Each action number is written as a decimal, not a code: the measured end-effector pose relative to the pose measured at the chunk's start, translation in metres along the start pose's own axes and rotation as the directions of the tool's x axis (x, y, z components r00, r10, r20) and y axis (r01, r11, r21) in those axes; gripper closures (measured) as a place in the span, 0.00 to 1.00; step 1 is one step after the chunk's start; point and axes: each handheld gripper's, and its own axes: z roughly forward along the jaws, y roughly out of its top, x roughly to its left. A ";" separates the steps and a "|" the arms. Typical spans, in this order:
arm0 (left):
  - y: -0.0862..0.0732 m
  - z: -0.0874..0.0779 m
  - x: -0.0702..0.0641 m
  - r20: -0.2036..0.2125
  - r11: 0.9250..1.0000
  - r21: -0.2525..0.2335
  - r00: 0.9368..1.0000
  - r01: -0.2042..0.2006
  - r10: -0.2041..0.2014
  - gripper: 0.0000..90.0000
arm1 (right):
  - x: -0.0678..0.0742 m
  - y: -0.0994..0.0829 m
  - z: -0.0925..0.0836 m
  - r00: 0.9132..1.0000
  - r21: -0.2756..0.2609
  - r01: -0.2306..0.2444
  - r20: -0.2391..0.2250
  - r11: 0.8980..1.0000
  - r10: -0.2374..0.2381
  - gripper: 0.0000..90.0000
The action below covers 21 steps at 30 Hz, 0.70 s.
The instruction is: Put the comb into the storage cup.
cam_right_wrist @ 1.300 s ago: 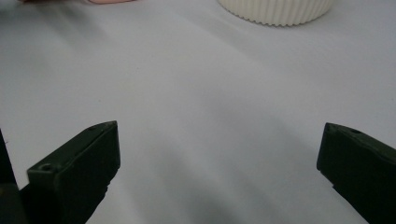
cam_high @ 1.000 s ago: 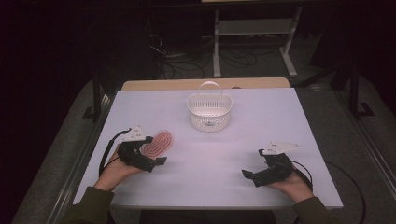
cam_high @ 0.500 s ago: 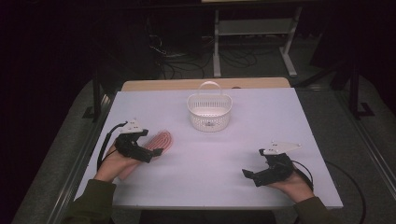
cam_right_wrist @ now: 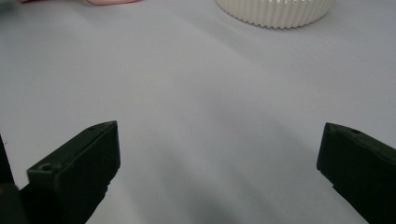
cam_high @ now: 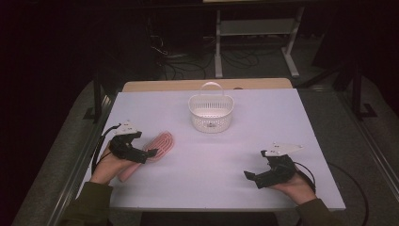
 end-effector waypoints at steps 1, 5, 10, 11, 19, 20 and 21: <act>-0.001 -0.001 0.001 -0.004 1.000 -0.002 1.000 0.005 -0.005 0.00 | 0.000 0.000 0.000 1.000 0.000 0.000 0.000 1.000 0.000 0.00; -0.004 -0.005 0.005 -0.015 1.000 0.000 1.000 0.013 -0.013 0.00 | -0.001 0.000 0.000 1.000 0.002 -0.003 0.000 1.000 0.003 0.00; -0.006 -0.012 0.010 -0.021 1.000 0.010 1.000 0.024 -0.024 0.00 | -0.001 -0.001 0.000 1.000 0.001 -0.001 0.001 1.000 0.001 0.00; -0.007 -0.013 0.011 -0.022 1.000 0.014 0.999 0.026 -0.025 0.00 | -0.001 -0.001 0.000 1.000 0.002 -0.001 0.001 1.000 0.001 0.00; -0.009 -0.015 0.012 -0.029 0.998 0.049 0.999 0.032 -0.031 0.01 | -0.001 0.000 0.000 1.000 0.003 -0.003 0.002 1.000 0.003 0.00; -0.010 -0.015 0.012 -0.030 0.998 0.053 0.999 0.031 -0.029 0.02 | -0.001 0.000 0.000 1.000 0.004 -0.003 0.003 1.000 0.003 0.00; -0.010 -0.015 0.012 -0.029 0.998 0.057 0.999 0.032 -0.030 0.02 | -0.001 0.000 0.000 1.000 0.004 -0.003 0.003 1.000 0.003 0.00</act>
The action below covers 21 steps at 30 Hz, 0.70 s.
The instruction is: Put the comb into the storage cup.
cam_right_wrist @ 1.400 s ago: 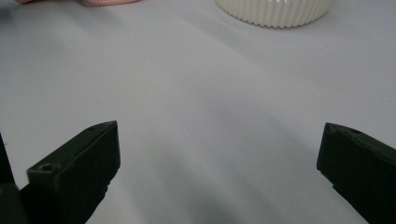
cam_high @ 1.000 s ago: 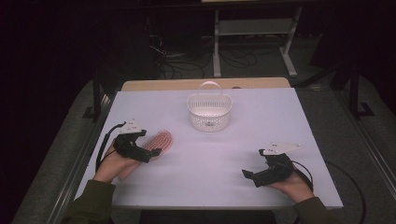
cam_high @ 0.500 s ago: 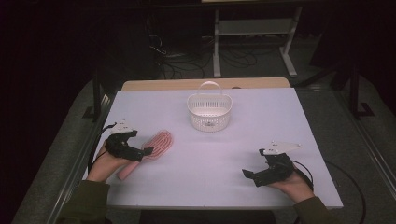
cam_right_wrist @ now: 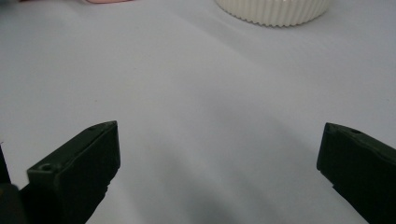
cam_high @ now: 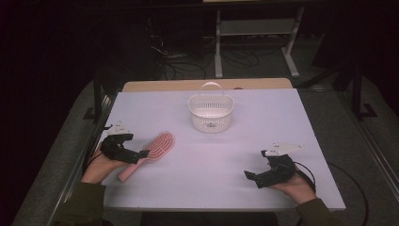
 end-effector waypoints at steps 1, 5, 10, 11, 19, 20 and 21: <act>0.000 0.000 0.000 -0.002 1.000 0.004 1.000 -0.001 0.001 0.02 | 0.000 0.000 0.000 1.000 0.000 0.000 0.000 1.000 0.000 0.00; 0.000 0.001 0.000 -0.013 1.000 0.023 1.000 -0.004 0.004 0.02 | 0.000 0.000 0.000 1.000 0.000 0.001 0.001 1.000 -0.001 0.00; -0.002 0.003 0.000 -0.018 0.999 0.045 1.000 -0.006 0.006 0.03 | 0.000 0.000 0.000 1.000 0.001 0.000 0.000 1.000 0.000 0.00; -0.002 0.003 0.000 -0.022 0.999 0.052 1.000 -0.006 0.008 0.04 | 0.000 0.000 0.000 1.000 0.001 0.001 0.000 1.000 -0.001 0.00; -0.005 0.006 0.000 -0.031 0.996 0.089 0.999 -0.009 0.011 0.05 | 0.000 0.000 0.000 1.000 0.000 -0.001 -0.001 1.000 0.001 0.00; -0.005 0.007 -0.001 -0.030 0.996 0.091 1.000 -0.006 0.008 0.05 | 0.000 0.000 0.000 1.000 0.000 -0.001 -0.001 1.000 0.001 0.00; -0.006 0.007 -0.001 -0.030 0.996 0.091 1.000 -0.003 0.006 0.06 | 0.000 0.000 0.000 1.000 0.000 -0.001 -0.001 1.000 0.001 0.00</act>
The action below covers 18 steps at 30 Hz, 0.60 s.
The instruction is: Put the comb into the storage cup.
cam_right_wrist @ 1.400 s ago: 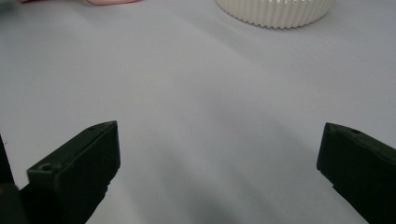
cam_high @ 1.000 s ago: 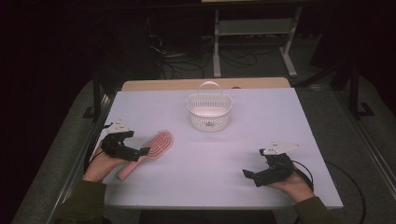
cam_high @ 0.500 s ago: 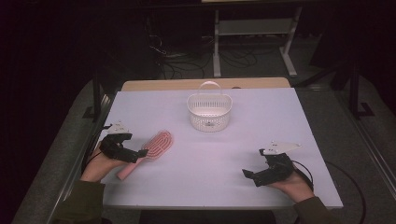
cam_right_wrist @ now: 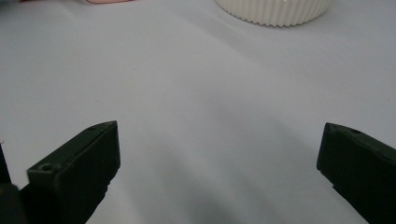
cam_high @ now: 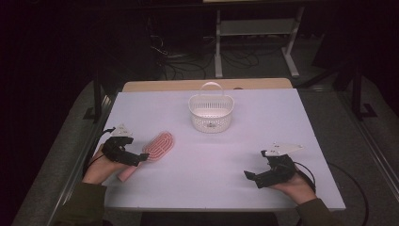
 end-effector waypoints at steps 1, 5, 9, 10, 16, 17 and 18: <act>0.000 0.000 0.000 0.000 1.000 0.005 1.000 -0.001 0.001 0.06 | 0.000 0.000 0.000 1.000 0.000 0.000 0.000 1.000 0.000 0.00; -0.002 0.002 0.000 -0.002 1.000 0.027 1.000 -0.012 0.013 0.07 | 0.000 0.000 0.000 1.000 -0.001 0.000 0.000 1.000 0.000 0.00; -0.003 0.004 -0.001 0.003 0.999 0.039 1.000 -0.021 0.021 0.13 | 0.000 0.000 0.000 1.000 -0.001 0.001 0.000 1.000 -0.001 0.00; -0.003 0.005 -0.002 0.003 0.999 0.042 1.000 -0.023 0.023 0.14 | 0.000 0.000 0.000 1.000 -0.001 0.001 0.000 1.000 -0.001 0.00; -0.005 0.005 -0.002 0.004 0.998 0.056 1.000 -0.013 0.012 0.19 | 0.000 0.000 -0.001 1.000 0.000 0.002 0.000 1.000 -0.002 0.00; -0.005 0.005 -0.002 0.005 0.998 0.057 1.000 -0.013 0.012 0.21 | 0.000 0.000 0.000 1.000 0.000 0.001 0.001 1.000 -0.001 0.00; -0.005 0.005 -0.002 0.006 0.998 0.061 1.000 -0.012 0.011 0.22 | 0.000 0.000 0.000 1.000 0.000 0.001 0.001 1.000 -0.001 0.00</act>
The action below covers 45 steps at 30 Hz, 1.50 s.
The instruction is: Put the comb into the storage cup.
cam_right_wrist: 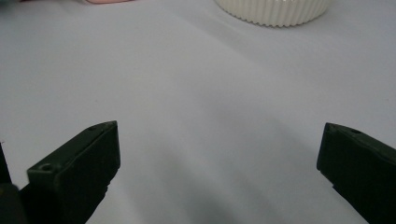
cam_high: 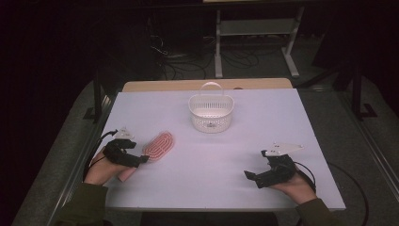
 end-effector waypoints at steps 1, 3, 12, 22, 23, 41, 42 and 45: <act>0.000 0.000 0.000 0.001 1.000 0.003 1.000 -0.001 0.001 0.23 | 0.000 0.000 0.000 1.000 0.000 0.000 0.000 1.000 0.000 0.00; -0.001 0.001 -0.001 0.004 1.000 0.014 1.000 -0.005 0.005 0.25 | 0.000 0.000 0.000 1.000 0.000 0.001 0.001 1.000 -0.001 0.00; -0.002 0.004 -0.002 0.014 0.999 0.051 1.000 -0.011 0.010 0.34 | 0.000 0.000 0.000 1.000 0.001 0.001 0.000 1.000 -0.001 0.00; -0.004 0.008 -0.003 0.024 0.996 0.085 1.000 -0.012 0.010 0.46 | 0.000 0.000 0.000 1.000 0.002 0.003 0.000 1.000 -0.003 0.00; -0.004 0.008 -0.003 0.028 0.996 0.088 1.000 -0.008 0.006 0.47 | 0.000 0.000 0.000 1.000 0.001 0.003 -0.001 1.000 -0.003 0.00; -0.005 0.016 -0.005 0.025 0.989 0.147 0.999 -0.025 0.022 0.62 | 0.001 0.000 0.000 1.000 0.002 0.003 -0.001 1.000 -0.003 0.00; -0.005 0.016 -0.005 0.024 0.989 0.146 1.000 -0.024 0.021 0.62 | 0.001 0.000 0.000 1.000 0.002 0.004 -0.001 1.000 -0.004 0.00; -0.005 0.016 -0.004 0.018 0.989 0.145 0.999 -0.030 0.027 0.63 | 0.001 0.000 0.000 1.000 0.002 0.004 -0.002 1.000 -0.004 0.00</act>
